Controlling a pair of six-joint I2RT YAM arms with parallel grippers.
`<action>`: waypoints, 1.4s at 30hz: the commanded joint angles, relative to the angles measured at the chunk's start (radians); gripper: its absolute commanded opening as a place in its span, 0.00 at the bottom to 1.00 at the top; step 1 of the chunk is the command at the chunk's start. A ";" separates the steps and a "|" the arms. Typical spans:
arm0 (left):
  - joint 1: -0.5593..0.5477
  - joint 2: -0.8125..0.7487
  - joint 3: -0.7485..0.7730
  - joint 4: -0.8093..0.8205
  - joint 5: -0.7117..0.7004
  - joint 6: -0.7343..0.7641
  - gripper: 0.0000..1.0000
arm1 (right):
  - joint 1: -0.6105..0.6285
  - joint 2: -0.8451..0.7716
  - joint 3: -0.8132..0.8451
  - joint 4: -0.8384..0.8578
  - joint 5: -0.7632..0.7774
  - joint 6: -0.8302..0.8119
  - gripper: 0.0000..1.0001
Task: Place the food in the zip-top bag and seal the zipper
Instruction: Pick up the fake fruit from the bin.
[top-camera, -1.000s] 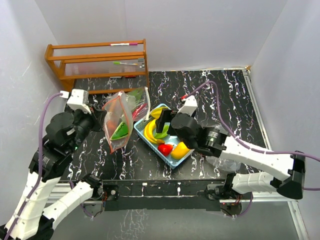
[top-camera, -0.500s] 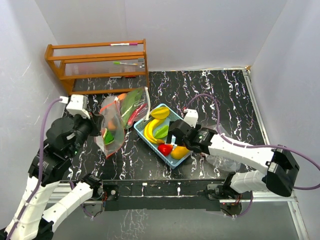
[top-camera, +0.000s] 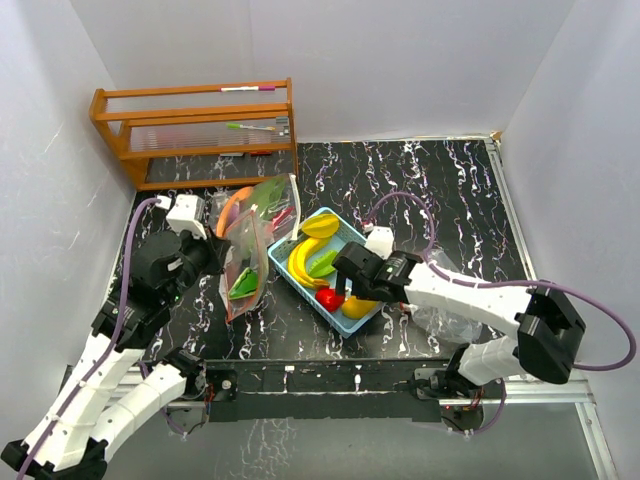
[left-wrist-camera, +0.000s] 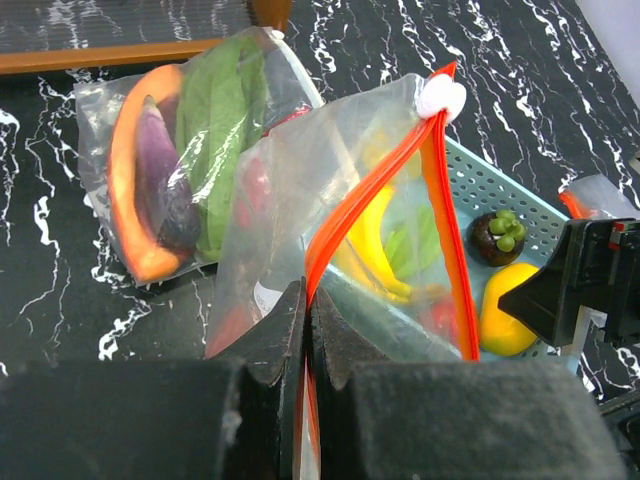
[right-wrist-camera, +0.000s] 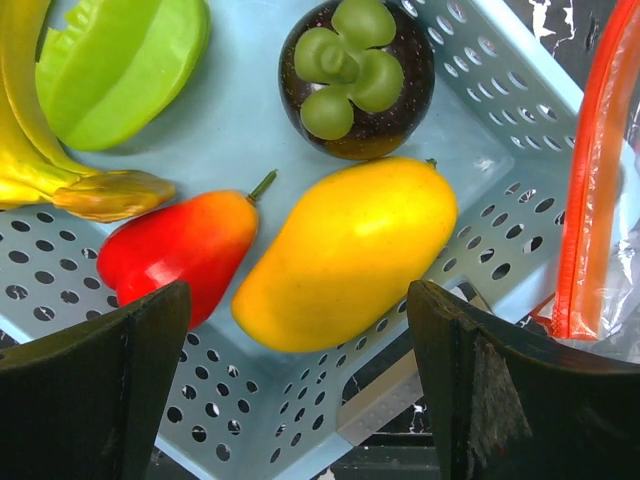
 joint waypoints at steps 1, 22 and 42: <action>-0.001 0.011 -0.014 0.073 0.035 -0.024 0.00 | -0.001 0.038 0.104 -0.076 0.027 0.030 0.92; 0.000 0.037 -0.026 0.076 0.111 -0.034 0.00 | -0.069 0.219 0.088 0.183 0.279 -0.060 0.90; -0.001 0.065 -0.021 0.075 0.119 -0.034 0.00 | -0.069 0.368 0.100 0.141 0.420 0.032 0.78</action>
